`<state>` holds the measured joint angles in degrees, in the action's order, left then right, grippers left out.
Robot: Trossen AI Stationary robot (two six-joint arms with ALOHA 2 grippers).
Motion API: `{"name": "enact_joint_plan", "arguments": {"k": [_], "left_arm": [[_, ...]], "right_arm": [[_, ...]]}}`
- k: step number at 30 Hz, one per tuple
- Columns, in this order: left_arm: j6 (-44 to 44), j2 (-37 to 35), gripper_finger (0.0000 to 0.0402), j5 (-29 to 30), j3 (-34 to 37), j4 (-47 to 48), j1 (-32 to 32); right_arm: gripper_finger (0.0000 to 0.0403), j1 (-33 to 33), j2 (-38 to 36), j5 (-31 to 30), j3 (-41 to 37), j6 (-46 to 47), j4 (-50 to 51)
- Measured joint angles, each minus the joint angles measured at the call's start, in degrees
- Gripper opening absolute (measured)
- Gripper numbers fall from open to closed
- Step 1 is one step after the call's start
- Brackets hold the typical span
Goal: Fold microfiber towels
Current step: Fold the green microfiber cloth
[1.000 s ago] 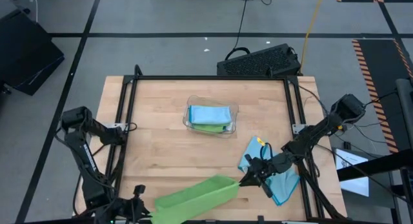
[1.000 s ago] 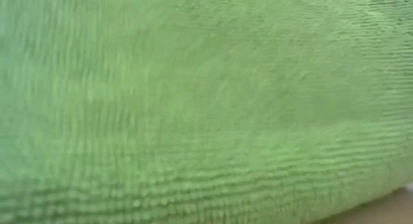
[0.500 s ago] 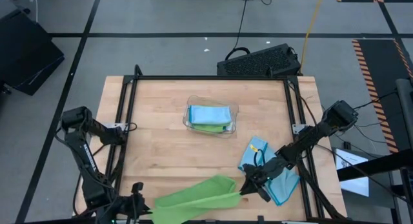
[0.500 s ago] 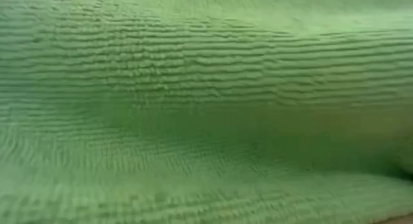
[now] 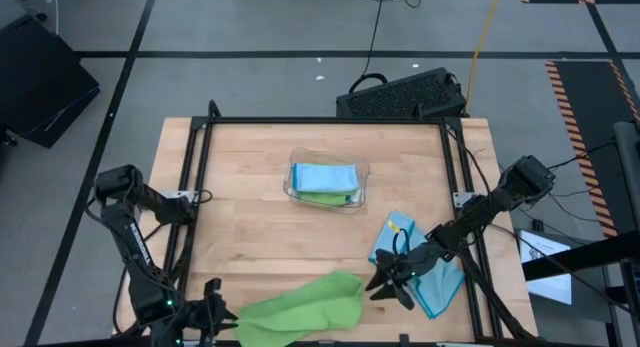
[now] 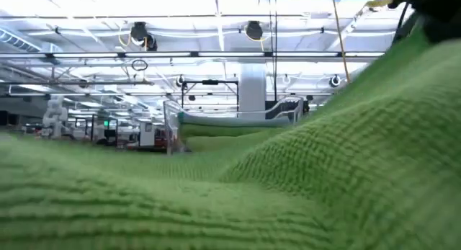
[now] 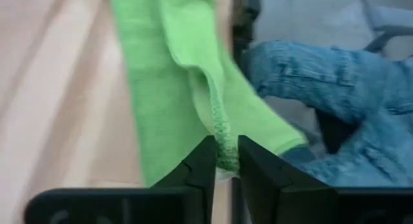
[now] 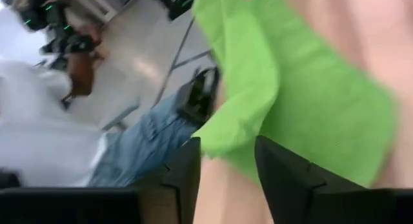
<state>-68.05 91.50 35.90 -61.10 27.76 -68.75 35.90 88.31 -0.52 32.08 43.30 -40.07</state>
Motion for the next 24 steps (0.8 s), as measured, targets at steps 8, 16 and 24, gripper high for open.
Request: {"name": "enact_joint_plan", "arguments": {"k": [8, 16, 24], "left_arm": [[-2.25, 0.0, 0.0082, 0.58, 0.0, 5.55, 1.38], [-0.36, 0.23, 0.0081, 7.61, 0.07, 5.61, 2.84], [-5.79, 6.56, 0.0081, -8.83, 0.98, -0.17, 8.76]], "right_arm": [[0.0155, -1.03, -0.02, -5.35, 0.0, -5.25, 2.52], [0.0128, -1.85, 0.81, -12.29, 0.14, -6.14, 5.72], [0.0081, -3.29, 6.92, -10.91, 2.45, -9.87, 4.39]]}}
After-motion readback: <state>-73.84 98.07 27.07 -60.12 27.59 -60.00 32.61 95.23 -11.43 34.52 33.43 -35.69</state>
